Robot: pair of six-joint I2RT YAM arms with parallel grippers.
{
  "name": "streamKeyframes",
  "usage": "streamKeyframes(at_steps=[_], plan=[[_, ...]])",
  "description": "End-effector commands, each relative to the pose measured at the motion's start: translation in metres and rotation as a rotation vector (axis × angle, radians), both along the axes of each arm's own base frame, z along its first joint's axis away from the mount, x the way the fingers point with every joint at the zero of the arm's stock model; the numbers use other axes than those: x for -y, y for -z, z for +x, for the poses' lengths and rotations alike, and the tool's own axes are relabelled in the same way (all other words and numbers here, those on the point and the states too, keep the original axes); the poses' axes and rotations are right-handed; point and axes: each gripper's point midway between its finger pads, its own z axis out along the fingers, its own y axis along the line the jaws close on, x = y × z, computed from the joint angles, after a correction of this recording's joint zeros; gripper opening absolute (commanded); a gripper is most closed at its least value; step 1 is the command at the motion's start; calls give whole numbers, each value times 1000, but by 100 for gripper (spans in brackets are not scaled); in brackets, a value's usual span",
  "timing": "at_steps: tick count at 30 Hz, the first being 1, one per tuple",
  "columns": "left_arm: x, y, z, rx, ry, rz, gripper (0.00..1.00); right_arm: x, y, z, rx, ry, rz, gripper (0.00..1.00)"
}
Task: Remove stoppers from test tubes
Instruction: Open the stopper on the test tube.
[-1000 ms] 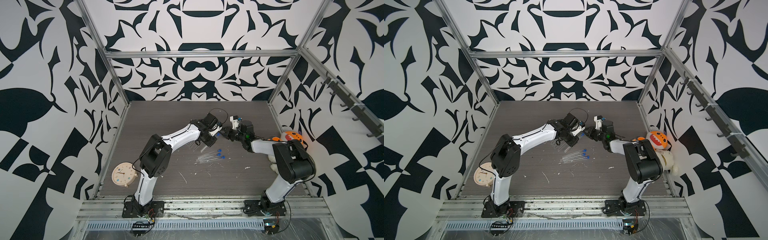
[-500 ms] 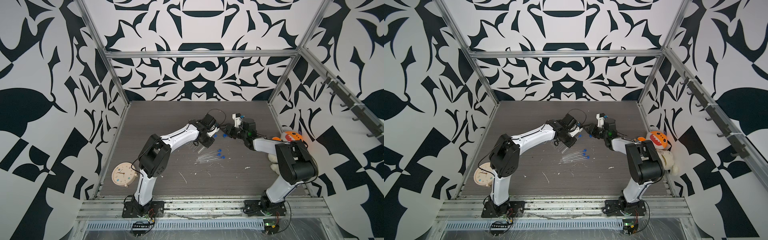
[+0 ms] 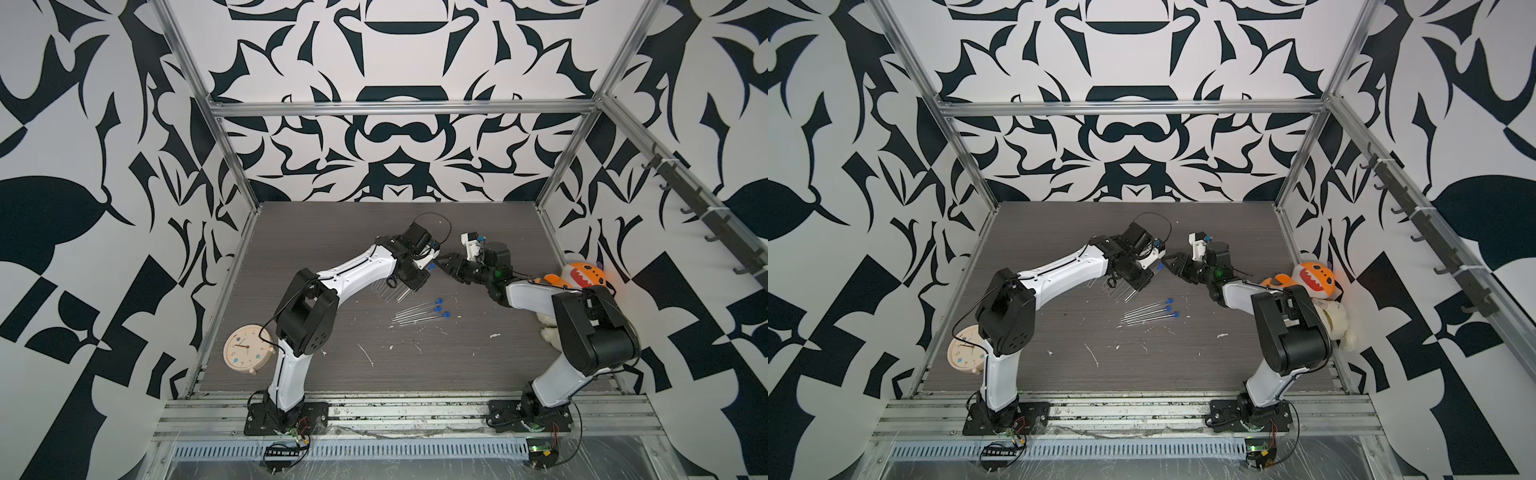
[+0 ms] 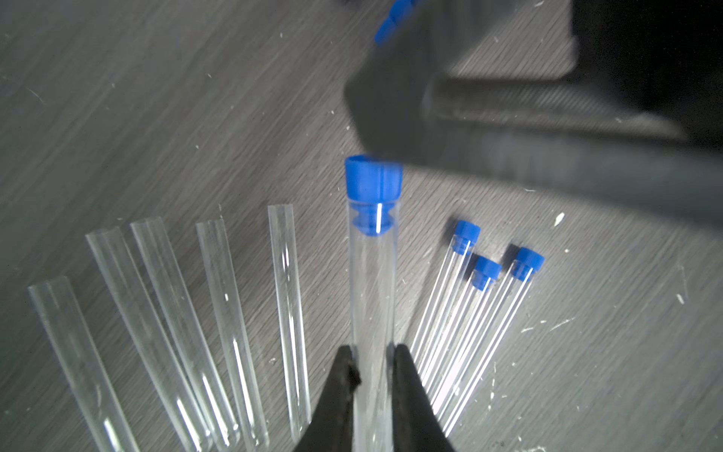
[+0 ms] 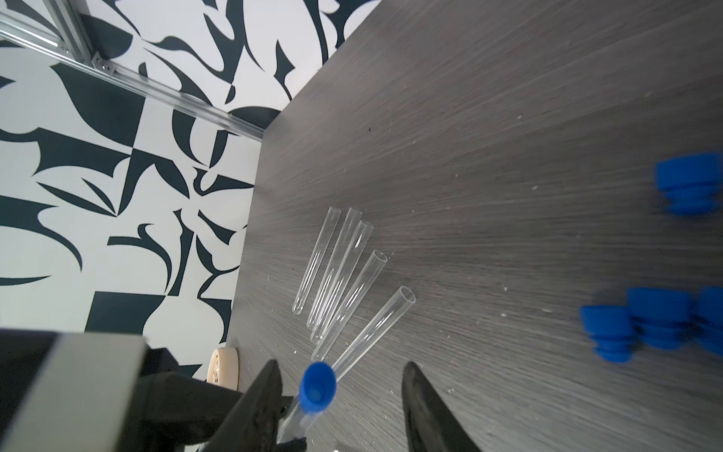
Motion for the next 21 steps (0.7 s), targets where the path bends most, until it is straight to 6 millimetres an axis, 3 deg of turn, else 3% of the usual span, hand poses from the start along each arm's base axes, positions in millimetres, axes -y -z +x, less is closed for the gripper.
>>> streamKeyframes(at_steps=[1, 6, 15, 21], plan=[[4, -15, 2, 5, 8, -30, 0, -15, -19, 6, 67, -35, 53, 48], [5, -13, 3, 2, 9, -25, 0, -20, -17, 6, 68, -40, 65, 42], [4, -9, 2, -5, 9, -19, 0, -20, -16, 7, 68, -33, 60, 9], [0, -2, 1, -9, 6, -1, 0, -18, -21, 9, 77, -20, 59, 0]])
